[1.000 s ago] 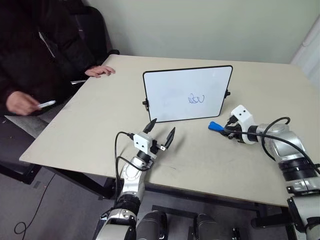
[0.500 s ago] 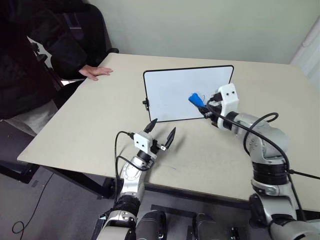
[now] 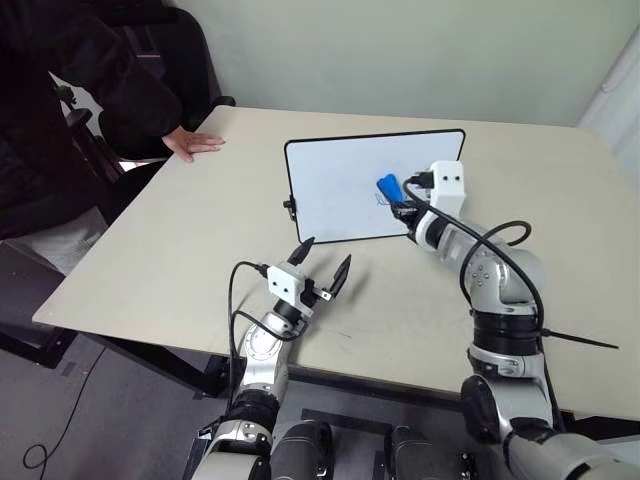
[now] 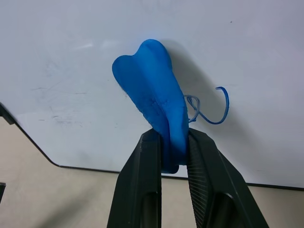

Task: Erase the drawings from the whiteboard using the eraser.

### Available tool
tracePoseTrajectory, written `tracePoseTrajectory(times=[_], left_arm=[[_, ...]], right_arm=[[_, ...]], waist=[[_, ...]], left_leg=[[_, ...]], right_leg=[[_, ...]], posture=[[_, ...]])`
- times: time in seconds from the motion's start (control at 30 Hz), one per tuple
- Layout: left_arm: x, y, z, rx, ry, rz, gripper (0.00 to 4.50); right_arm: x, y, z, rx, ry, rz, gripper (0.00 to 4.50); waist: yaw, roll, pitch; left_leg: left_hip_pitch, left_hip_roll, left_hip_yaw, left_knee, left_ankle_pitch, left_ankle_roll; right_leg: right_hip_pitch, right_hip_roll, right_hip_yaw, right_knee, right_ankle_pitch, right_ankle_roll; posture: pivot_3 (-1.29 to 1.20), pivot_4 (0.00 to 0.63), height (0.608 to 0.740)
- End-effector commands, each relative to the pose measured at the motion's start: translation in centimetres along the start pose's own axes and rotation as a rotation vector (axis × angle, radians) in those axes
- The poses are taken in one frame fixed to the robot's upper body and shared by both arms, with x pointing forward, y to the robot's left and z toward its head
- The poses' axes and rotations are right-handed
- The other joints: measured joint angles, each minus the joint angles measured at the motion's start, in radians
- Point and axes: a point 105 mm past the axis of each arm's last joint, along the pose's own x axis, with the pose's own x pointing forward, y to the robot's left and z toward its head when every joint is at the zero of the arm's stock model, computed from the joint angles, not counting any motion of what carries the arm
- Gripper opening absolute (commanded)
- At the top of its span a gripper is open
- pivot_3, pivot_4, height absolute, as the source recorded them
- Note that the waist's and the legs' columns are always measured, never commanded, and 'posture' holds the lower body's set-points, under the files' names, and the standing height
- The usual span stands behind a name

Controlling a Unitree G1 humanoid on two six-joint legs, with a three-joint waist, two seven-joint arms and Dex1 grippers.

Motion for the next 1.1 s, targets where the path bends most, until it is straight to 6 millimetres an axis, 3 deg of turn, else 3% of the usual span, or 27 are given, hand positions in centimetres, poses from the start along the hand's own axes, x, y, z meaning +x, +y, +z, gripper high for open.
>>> tracePoseTrajectory(times=[0.03,0.37,0.53,0.63,0.93,1.1], left_arm=[[-0.2,-0.7,-0.9,-0.028,0.032,-0.005,4.50],[-0.4,-0.4,-1.1,-0.029,0.035,0.015,4.50],[-0.5,-0.2,-1.2,-0.029,0.038,0.023,4.50],[-0.6,-0.1,-1.3,-0.029,0.040,0.033,4.50],[-0.7,0.0,-1.5,-0.030,0.045,0.034,4.50],[-0.8,0.1,-1.7,-0.030,0.050,0.034,4.50]], right_arm=[[0.4,0.7,0.9,0.000,-0.033,0.021,0.57],[1.4,-0.7,-2.1,0.094,0.070,-0.017,0.57],[1.4,-0.5,-2.1,0.083,0.080,-0.007,0.57],[1.5,-0.1,-1.0,0.071,0.044,0.005,0.57],[0.7,-6.7,1.1,0.309,-0.051,-0.262,0.57],[0.4,-7.7,0.9,0.343,-0.053,-0.308,0.57]], waist=[[0.000,0.000,0.000],[0.000,0.000,0.000],[-0.001,0.000,0.000],[-0.001,0.000,0.000],[-0.001,-0.001,0.000],[-0.007,-0.001,0.000]], left_leg=[[0.000,0.000,0.000,0.000,0.000,0.000],[0.000,-0.001,0.000,0.000,0.000,0.000],[0.000,-0.001,0.000,0.000,0.000,0.000],[0.000,-0.001,0.000,0.000,0.000,0.000],[0.000,-0.002,0.000,0.000,0.000,0.000],[0.000,-0.002,0.000,0.000,0.000,0.000]], right_leg=[[0.000,0.000,0.000,0.000,0.000,0.000],[0.000,0.000,0.002,0.000,0.000,0.000],[-0.001,0.000,0.002,0.000,0.001,-0.001],[-0.001,0.000,0.002,0.000,0.001,-0.001],[-0.002,0.000,0.004,0.000,0.002,-0.004],[-0.002,0.000,0.005,0.000,0.004,-0.006]], posture=[[0.00,0.150,0.740],[0.00,0.150,0.740],[0.00,0.150,0.740],[0.00,0.150,0.740],[0.00,0.150,0.740],[0.00,0.150,0.740]])
